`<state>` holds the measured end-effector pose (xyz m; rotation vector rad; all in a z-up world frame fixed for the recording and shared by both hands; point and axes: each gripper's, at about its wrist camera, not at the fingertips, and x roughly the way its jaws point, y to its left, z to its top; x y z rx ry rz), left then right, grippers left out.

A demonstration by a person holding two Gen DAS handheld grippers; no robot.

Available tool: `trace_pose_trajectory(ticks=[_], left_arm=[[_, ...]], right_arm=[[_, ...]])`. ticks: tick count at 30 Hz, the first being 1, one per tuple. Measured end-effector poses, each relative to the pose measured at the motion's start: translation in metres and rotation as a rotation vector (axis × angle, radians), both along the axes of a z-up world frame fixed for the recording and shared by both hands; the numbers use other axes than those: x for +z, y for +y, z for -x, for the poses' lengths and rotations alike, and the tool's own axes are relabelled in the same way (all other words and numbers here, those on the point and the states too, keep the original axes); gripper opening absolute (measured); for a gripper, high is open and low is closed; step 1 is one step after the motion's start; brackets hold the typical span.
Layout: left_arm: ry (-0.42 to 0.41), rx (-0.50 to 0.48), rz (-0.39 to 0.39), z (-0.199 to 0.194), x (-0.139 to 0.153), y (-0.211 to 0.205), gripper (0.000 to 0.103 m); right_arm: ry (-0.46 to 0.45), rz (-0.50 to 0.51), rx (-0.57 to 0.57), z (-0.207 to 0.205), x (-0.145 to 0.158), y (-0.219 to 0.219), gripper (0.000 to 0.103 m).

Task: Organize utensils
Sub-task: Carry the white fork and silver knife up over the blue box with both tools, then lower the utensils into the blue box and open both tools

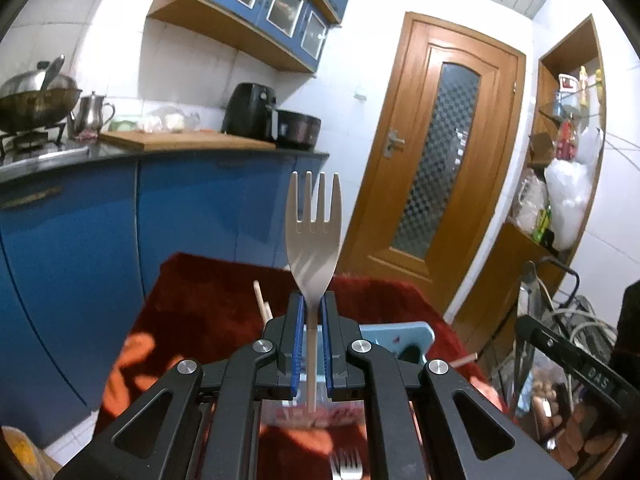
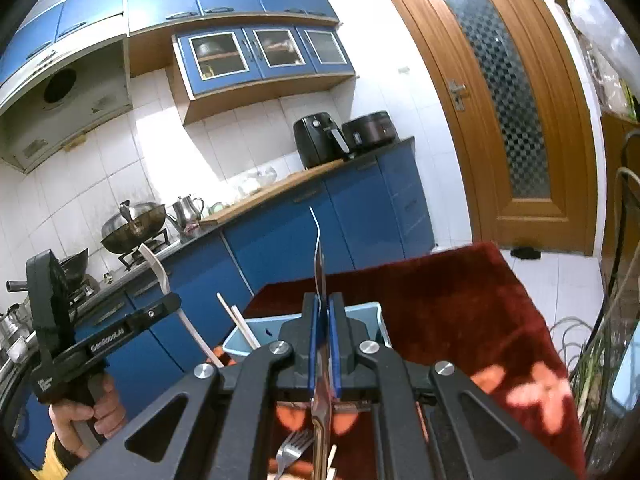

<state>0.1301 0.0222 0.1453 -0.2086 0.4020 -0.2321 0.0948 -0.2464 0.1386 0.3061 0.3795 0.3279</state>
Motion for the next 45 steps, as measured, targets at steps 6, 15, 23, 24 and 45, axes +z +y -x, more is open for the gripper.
trace_pose_trajectory(ticks=[6,15,23,24,45], left_arm=[[-0.006,0.030,0.002,-0.017,0.008,0.000,0.008],[-0.043,0.025,-0.020,-0.031,0.019,-0.005,0.008],[-0.048,0.028,-0.027,-0.047,0.017,-0.012,0.008],[-0.052,0.029,-0.031,-0.049,0.016,-0.013,0.008],[0.026,-0.056,-0.103,-0.065,-0.042,-0.044,0.008]], right_arm=[[-0.044,0.026,0.001,-0.006,0.013,0.007,0.007],[-0.063,0.033,-0.014,-0.025,0.024,0.006,0.007],[-0.088,0.033,-0.021,-0.047,0.032,0.007,0.007],[-0.092,0.035,-0.020,-0.050,0.033,0.009,0.007],[-0.185,0.087,-0.099,-0.111,-0.018,0.022,0.007]])
